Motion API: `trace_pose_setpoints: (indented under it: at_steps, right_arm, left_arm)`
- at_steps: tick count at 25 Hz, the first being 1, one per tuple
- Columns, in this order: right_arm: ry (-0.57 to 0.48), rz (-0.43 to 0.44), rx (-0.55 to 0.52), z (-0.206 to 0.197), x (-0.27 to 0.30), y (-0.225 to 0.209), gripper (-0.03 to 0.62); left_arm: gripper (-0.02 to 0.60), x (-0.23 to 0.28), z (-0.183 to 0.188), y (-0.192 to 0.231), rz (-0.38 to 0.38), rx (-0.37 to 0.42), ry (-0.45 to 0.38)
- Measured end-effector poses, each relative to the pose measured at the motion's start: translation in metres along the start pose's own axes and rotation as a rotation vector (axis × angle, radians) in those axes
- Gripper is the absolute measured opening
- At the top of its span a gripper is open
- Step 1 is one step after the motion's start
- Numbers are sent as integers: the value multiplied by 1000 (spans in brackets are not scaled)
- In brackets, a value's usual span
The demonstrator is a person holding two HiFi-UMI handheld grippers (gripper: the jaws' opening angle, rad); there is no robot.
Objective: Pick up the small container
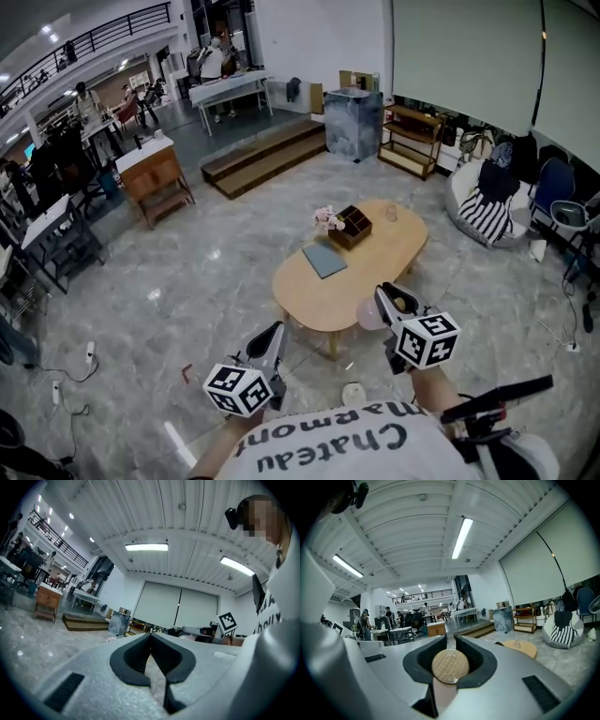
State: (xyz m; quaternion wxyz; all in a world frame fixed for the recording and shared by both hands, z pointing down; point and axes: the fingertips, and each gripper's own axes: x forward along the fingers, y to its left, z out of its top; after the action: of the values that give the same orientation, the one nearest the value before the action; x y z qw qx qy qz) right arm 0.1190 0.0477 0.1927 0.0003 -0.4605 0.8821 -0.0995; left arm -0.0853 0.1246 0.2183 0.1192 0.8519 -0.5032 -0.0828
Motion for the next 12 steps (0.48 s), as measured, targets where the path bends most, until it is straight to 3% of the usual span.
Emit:
trace_pose_setpoints:
  at_steps: [12]
  right_arm:
    - [22,-15,2,-26,-58,49,67]
  left_arm:
    - [14,-62,-14,-27,-21,-14,18]
